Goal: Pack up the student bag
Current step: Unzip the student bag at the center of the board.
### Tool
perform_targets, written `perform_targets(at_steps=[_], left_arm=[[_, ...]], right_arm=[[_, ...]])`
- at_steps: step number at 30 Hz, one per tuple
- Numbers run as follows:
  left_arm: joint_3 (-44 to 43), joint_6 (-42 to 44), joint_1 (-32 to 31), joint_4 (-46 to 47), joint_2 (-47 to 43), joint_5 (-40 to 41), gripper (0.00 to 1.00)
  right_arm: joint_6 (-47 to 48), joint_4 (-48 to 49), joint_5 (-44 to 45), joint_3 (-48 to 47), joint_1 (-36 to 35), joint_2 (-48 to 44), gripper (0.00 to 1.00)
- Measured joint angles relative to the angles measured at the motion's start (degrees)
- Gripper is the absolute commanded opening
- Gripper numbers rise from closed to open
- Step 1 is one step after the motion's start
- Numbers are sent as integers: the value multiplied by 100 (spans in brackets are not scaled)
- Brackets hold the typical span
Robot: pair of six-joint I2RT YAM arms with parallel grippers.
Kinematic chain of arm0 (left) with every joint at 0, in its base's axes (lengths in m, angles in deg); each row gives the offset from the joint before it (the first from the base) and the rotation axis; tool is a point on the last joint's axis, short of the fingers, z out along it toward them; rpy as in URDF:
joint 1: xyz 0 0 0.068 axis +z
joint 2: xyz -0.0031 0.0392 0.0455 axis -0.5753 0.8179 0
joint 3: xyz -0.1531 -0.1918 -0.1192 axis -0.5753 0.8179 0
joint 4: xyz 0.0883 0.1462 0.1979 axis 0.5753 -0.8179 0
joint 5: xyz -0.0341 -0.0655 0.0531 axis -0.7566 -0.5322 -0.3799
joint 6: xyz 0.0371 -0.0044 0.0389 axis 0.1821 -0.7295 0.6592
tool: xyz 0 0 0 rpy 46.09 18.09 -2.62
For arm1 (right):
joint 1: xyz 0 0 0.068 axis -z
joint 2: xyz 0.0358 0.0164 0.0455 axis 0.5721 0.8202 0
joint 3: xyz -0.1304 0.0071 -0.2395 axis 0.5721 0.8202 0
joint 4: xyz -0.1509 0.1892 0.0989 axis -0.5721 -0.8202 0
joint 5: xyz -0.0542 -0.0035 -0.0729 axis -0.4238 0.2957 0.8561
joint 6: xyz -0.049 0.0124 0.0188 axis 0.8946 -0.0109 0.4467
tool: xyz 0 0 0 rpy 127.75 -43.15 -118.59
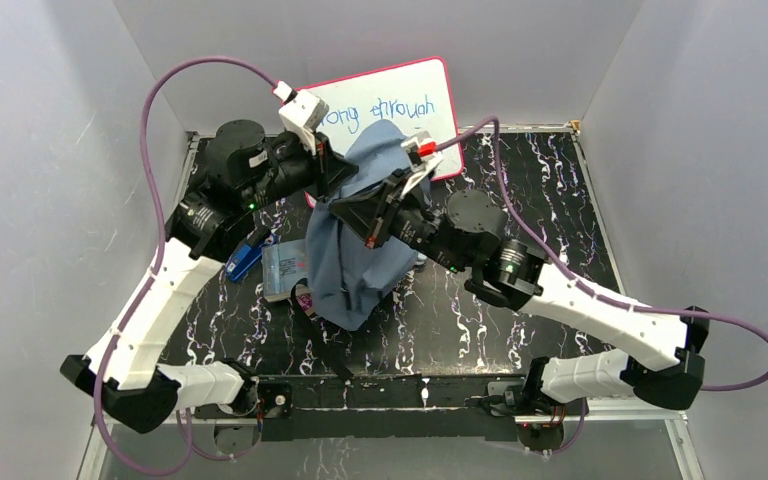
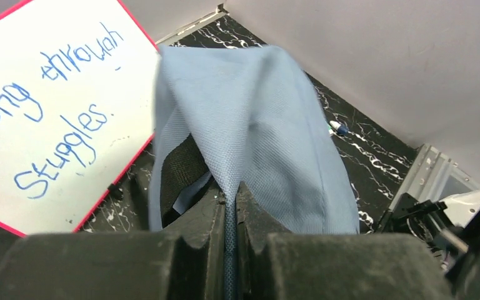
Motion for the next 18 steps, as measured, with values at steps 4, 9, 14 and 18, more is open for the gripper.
perform_targets(at_steps=[4,9,14,18], left_arm=[[-380,236,-13,-122,264,238,10],[-199,258,-42,-17,39,804,50],[697,11,-42,48,-957,1561,66],[793,-190,-42,-72,-1582,2039,67]], right_arm=[[-70,212,-297,-98,13,269,0],[-260,385,-192,81,11,168,0],[-455,485,96,509,7,-214,0],[-562,509,260,643,7,-407,0]])
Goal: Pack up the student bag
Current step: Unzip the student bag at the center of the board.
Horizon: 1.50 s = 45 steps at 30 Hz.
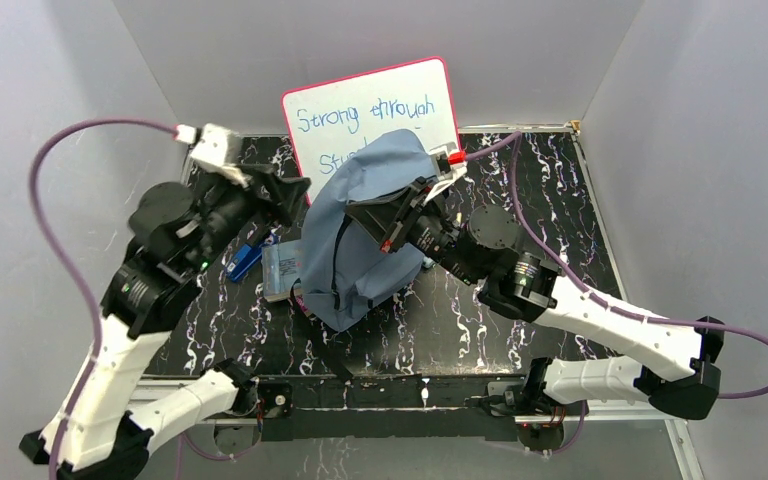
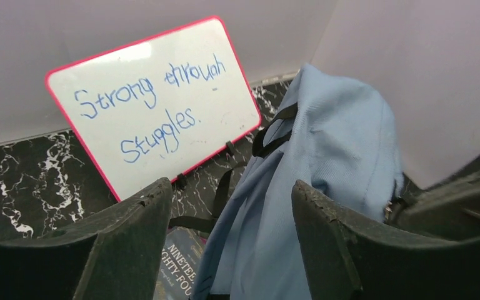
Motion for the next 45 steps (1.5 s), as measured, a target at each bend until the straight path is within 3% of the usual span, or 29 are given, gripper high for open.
perform_targets(at_steps=[4,8,14,25,31,38,45], left_arm=[[136,-127,2,-35,-654,42,63],[345,-83,4,-2,-1099,-968,61],[667,85,0,-31,-837,-2299,65],[758,439,0,-282,-424,-2769,67],[758,474,2,-291,-393,-2846,49],[761,413,0,-229,-286,-3018,3],[831,404,0,-92,-293,-3075,0]], right_arm=[[-81,11,66,42,0,-31,0],[-168,22,83,66,0,-31,0],[-210,39,83,66,0,-31,0],[-273,39,90,66,0,-31,0],[-280,39,105,66,0,-31,0],[-295,42,155,85,0,-33,0],[-317,26,501,264,-20,-245,0]])
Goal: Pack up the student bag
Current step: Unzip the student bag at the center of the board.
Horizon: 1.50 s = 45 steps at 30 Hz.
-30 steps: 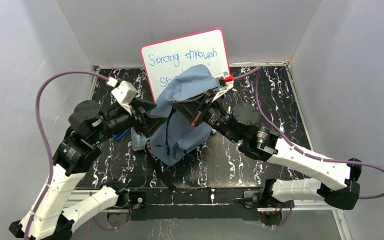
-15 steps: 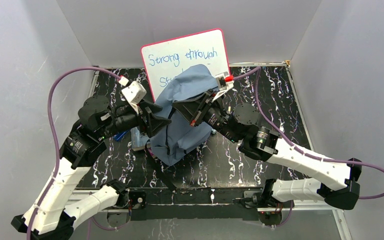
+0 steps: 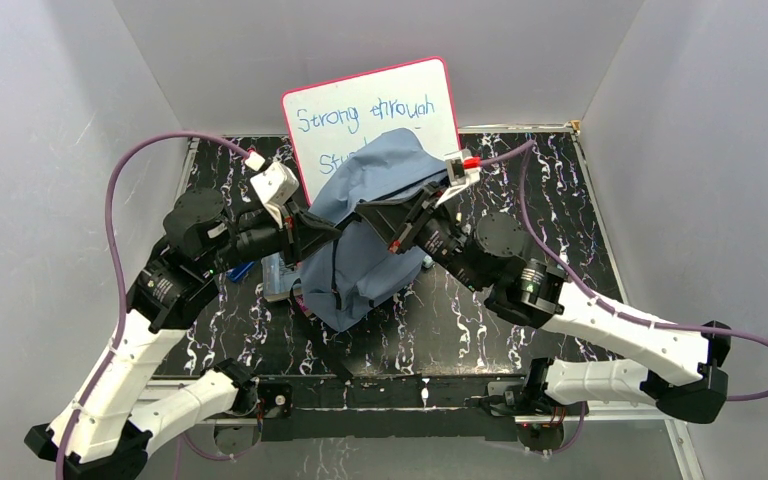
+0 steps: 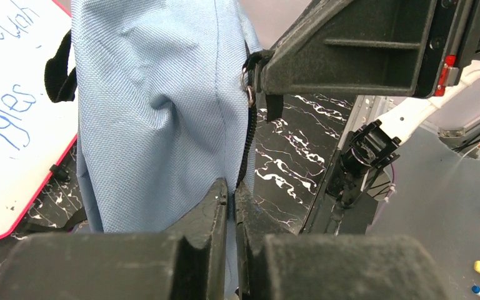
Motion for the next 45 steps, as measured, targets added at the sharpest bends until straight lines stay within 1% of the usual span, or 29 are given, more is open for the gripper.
perform_targets(at_steps=[8,22,38,45], left_arm=[[105,0,0,20,-107,-24,0],[186,2,0,-61,-273,-13,0],[216,0,0,-372,-584,232,0],[304,2,0,-614,-844,525,0]], right_arm=[[42,26,973,297,-44,-422,0],[835,-63,2594,304,-46,-616,0],[1139,-625,3753,610,4,-1126,0],[935,-1095,4061,802,175,-1176,0]])
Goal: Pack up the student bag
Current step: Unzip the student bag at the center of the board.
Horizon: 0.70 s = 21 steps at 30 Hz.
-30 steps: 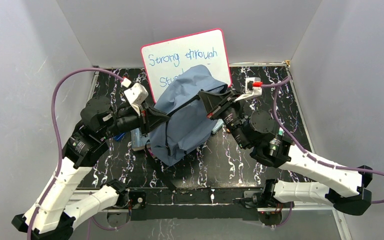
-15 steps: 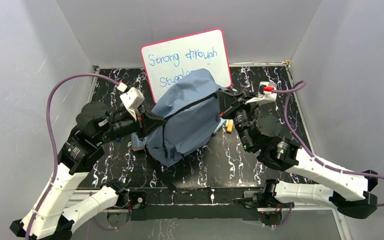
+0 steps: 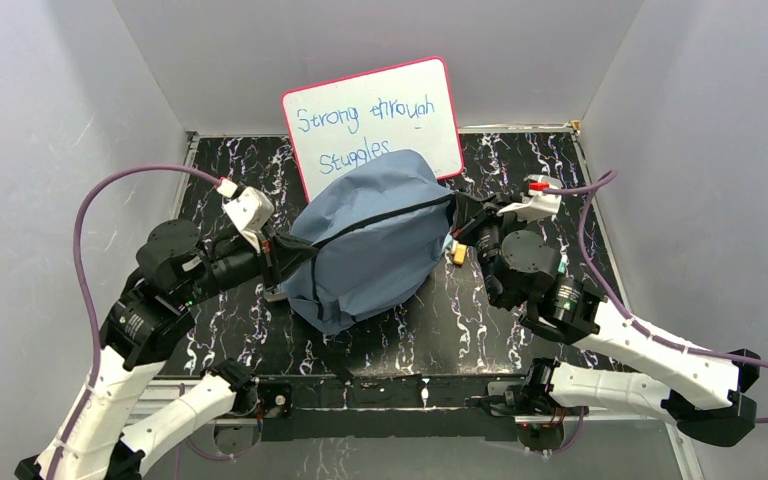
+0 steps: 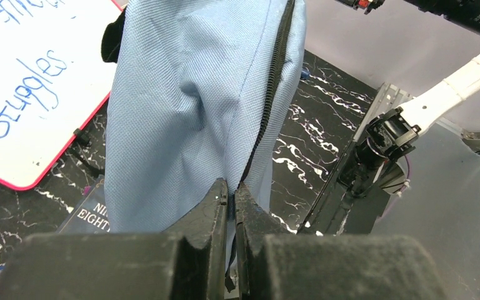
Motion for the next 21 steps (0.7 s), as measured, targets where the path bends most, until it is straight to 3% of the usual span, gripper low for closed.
perform_targets(at_steps=[12,17,21], left_arm=[[2,-2,-2,-361,-267,382,2],[-13,22,0,-446,-254,417,45],[-278,26,0,-544,-96,409,62]], right_arm=[[-1051,-1102,39,247,264,-190,0],[-728,-922,-299,509,337,-448,0],[-140,-481,-859,527,404,-592,0]])
